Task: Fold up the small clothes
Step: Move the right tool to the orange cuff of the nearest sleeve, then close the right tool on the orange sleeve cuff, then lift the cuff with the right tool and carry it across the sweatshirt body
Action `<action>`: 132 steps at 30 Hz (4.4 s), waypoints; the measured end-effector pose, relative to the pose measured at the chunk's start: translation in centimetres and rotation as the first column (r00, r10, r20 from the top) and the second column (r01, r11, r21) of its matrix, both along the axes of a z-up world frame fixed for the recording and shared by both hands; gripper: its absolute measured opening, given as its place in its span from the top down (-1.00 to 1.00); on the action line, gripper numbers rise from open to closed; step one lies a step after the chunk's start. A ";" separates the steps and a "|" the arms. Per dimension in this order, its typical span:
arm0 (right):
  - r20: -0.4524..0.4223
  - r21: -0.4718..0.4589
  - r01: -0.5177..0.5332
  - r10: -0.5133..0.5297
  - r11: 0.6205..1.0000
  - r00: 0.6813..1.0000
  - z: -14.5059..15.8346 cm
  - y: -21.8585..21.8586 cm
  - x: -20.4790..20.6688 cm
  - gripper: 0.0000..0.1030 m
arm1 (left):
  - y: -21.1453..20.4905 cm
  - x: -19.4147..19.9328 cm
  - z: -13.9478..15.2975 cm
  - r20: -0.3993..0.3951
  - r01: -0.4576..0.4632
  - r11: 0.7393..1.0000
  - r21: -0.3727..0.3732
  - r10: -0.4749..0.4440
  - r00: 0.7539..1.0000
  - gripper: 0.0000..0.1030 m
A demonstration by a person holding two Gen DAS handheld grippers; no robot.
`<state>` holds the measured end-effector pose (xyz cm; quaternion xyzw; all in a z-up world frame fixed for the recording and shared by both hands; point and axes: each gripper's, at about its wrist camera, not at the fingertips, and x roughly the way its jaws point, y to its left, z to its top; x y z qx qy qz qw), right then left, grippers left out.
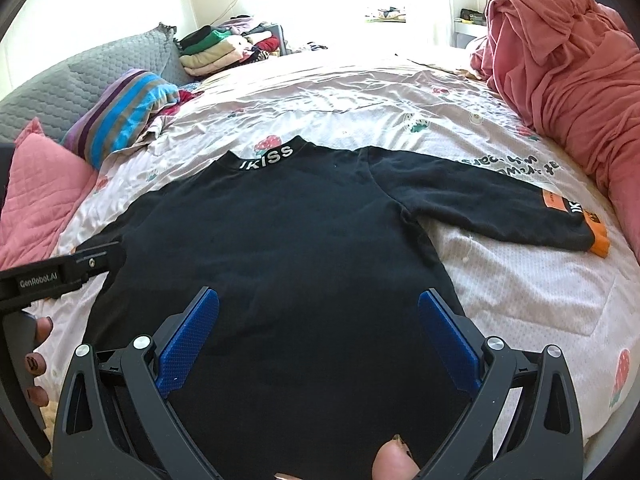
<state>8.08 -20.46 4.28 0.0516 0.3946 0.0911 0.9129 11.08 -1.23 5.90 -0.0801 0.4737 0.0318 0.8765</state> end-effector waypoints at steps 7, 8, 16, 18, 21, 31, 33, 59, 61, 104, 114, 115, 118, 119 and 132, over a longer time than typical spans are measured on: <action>0.010 -0.002 0.010 -0.010 1.000 1.000 0.3 -0.4 2.0 -0.92 | -0.6 2.5 0.3 0.014 0.008 1.000 0.001 -0.008 1.000 -0.83; 0.010 0.001 0.013 -0.013 1.000 1.000 0.3 -0.5 2.3 -0.92 | -0.7 2.9 0.4 0.025 0.007 1.000 0.015 -0.007 1.000 -0.82; -0.007 0.023 0.078 -0.077 0.997 0.997 -0.2 -2.9 5.1 -0.92 | -1.0 6.7 -0.1 0.018 -0.011 0.998 0.054 0.010 1.000 -0.82; -0.020 0.026 0.110 -0.109 0.994 0.994 -0.6 -3.9 5.9 -0.92 | -1.0 7.8 -0.4 0.013 -0.013 0.998 0.062 0.013 1.000 -0.82; -0.033 0.027 0.152 -0.151 0.988 0.988 -1.1 -5.1 6.8 -0.92 | -0.9 9.0 -1.0 0.001 -0.015 0.998 0.064 0.015 1.000 -0.82; -0.081 0.040 0.300 -0.296 0.953 0.952 -2.8 -10.9 9.0 -0.92 | -1.7 11.3 -2.7 -0.010 -0.002 1.000 0.027 0.002 1.000 -0.82; -0.094 0.042 0.329 -0.324 0.943 0.941 -3.3 -12.2 9.4 -0.92 | -2.0 11.7 -3.1 -0.012 0.007 1.000 0.016 -0.007 1.000 -0.82; -0.225 0.218 0.676 -0.638 0.704 0.737 -9.2 -29.7 10.1 -0.92 | -0.2 12.5 -5.8 0.032 0.032 0.999 0.038 -0.034 0.999 -0.82; -0.204 0.232 0.676 -0.644 0.700 0.737 -9.1 -30.4 10.3 -0.92 | 0.0 12.4 -5.6 0.038 0.032 0.999 0.043 -0.033 0.999 -0.82; 0.208 0.254 0.021 -0.076 0.967 0.975 3.8 -6.5 12.4 0.76 | 6.8 9.8 -2.1 0.093 -0.019 0.964 -0.266 0.045 0.995 -0.82; 0.177 0.221 -0.065 0.026 0.973 0.984 1.9 -1.2 13.0 0.76 | 8.6 10.1 -3.7 0.006 -0.073 0.911 -0.406 0.082 0.997 -0.82; 0.171 0.215 -0.072 0.035 0.974 0.985 1.6 -0.5 13.1 0.76 | 8.7 10.1 -3.8 0.004 -0.072 0.908 -0.414 0.081 0.997 -0.82; 0.146 0.209 -0.092 0.062 0.974 0.987 0.8 1.0 13.4 0.76 | 8.8 10.1 -4.2 0.002 -0.070 0.888 -0.454 0.079 0.997 -0.82; 0.136 0.207 -0.099 0.071 0.973 0.988 0.4 1.5 13.5 0.76 | 8.9 10.1 -4.3 -0.001 -0.071 0.882 -0.465 0.080 0.997 -0.82; 0.025 0.217 -0.182 0.181 0.959 0.983 -3.2 5.7 13.6 0.57 | 9.3 10.6 -6.3 -0.021 -0.065 0.808 -0.586 0.065 0.998 -0.82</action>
